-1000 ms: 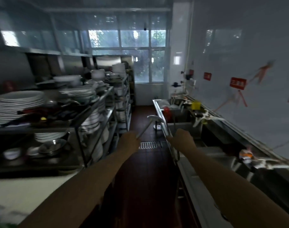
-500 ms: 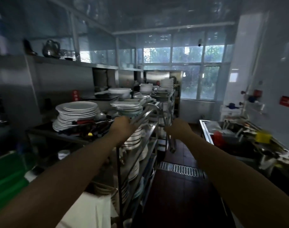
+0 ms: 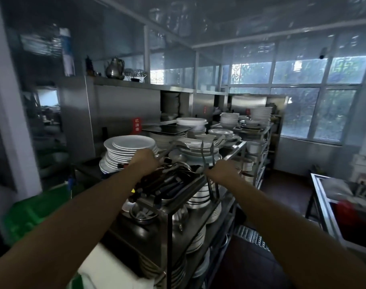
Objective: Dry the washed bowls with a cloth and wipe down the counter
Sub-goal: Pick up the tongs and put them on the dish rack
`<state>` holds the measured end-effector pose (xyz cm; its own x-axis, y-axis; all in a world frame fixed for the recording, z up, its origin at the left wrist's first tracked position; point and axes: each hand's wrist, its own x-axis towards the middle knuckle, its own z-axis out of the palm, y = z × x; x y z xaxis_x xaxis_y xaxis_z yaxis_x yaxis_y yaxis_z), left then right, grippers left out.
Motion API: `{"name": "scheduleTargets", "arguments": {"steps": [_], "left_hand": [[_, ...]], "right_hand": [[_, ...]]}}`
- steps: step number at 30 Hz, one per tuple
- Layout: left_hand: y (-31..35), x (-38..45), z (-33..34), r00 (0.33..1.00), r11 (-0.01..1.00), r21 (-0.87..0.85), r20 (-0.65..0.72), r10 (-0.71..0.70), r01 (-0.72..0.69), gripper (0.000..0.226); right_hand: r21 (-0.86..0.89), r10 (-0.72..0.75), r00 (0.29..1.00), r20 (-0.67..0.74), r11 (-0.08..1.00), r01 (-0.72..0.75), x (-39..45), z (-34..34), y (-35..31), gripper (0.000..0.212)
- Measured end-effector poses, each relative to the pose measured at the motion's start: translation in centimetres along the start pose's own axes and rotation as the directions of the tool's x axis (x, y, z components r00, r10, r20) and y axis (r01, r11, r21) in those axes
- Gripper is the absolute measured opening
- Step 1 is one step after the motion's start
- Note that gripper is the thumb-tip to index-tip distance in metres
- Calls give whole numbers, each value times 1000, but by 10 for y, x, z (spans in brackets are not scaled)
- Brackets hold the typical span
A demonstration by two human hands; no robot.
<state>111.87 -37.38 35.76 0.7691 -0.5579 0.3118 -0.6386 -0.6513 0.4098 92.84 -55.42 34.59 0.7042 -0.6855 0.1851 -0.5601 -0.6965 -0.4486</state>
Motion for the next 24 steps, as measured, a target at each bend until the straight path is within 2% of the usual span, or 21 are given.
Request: {"name": "scheduleTargets", "arguments": {"steps": [2, 6, 8, 13, 15, 18, 19, 24], "left_hand": [[-7, 16, 5, 1000, 1000, 29, 29, 2, -3, 47], [-21, 46, 24, 991, 990, 122, 124, 57, -73, 48], [-21, 56, 30, 981, 978, 170, 173, 92, -122, 40], [-18, 75, 48, 949, 944, 245, 278, 149, -221, 33], [-20, 81, 54, 955, 950, 252, 274, 113, -184, 39], [-22, 90, 61, 953, 952, 263, 293, 77, -157, 70], [-17, 82, 55, 949, 950, 263, 305, 83, -168, 73], [-9, 65, 47, 947, 935, 298, 306, 98, -193, 55]], "right_hand": [[5, 7, 1000, 7, 1000, -7, 17, 10, -4, 48], [13, 65, 998, -19, 998, -64, 44, 27, -10, 37], [-3, 99, 994, -35, 995, -99, 55, 32, -12, 34], [23, 150, 988, -43, 989, -149, 69, 45, -19, 35], [30, 142, 990, -24, 990, -141, 72, 51, -23, 39], [30, 114, 993, -8, 993, -113, 74, 53, -30, 39], [27, 105, 995, -4, 994, -104, 75, 53, -32, 37], [-26, 51, 999, -7, 998, -51, 72, 52, -40, 46]]}}
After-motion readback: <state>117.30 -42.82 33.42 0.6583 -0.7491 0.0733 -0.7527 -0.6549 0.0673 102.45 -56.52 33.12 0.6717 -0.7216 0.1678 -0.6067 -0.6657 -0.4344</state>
